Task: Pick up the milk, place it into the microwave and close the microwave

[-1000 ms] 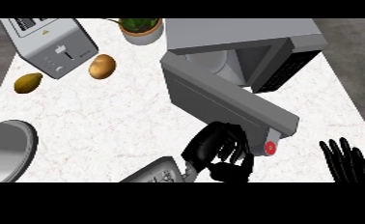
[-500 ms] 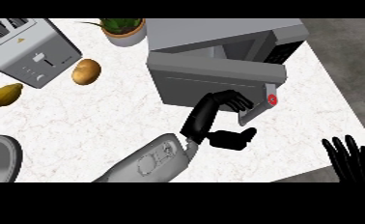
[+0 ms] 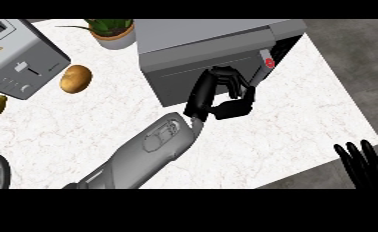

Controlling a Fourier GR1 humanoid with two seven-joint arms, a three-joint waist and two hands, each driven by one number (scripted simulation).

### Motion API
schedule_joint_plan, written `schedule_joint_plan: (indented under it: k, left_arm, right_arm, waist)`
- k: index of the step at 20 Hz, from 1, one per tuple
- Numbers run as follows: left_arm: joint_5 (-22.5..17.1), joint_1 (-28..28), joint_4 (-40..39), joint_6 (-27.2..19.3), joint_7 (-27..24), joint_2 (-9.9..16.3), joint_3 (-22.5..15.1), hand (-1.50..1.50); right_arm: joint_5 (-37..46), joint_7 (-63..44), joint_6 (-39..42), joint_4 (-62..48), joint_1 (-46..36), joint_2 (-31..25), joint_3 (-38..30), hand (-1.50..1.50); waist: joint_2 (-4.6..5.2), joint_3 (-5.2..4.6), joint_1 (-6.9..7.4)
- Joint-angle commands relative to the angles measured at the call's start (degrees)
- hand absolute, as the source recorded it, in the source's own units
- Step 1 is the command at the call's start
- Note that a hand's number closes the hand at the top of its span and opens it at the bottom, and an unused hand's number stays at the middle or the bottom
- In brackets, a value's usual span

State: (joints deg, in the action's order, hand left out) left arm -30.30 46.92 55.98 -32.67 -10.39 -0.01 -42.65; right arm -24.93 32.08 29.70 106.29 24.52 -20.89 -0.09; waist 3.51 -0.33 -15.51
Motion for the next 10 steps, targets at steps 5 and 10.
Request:
schedule_joint_plan:
  k: [5,10]
  left_arm:
    - [-6.1,5.5,-5.5,0.5,-4.5,0.0,4.1,1.50]
    - [-7.4,5.6,-6.1,-0.5,-6.6,0.0,3.2,1.50]
  right_arm:
    - [-4.0,-1.1,1.9,2.8,1.6,-1.0,0.0,-1.50]
    - [-5.5,-2.1,2.5,4.5,1.3,-2.6,-0.7,-1.50]
  waist:
    - [0.53,0.14,-2.30]
    - [0.95,0.14,-3.86]
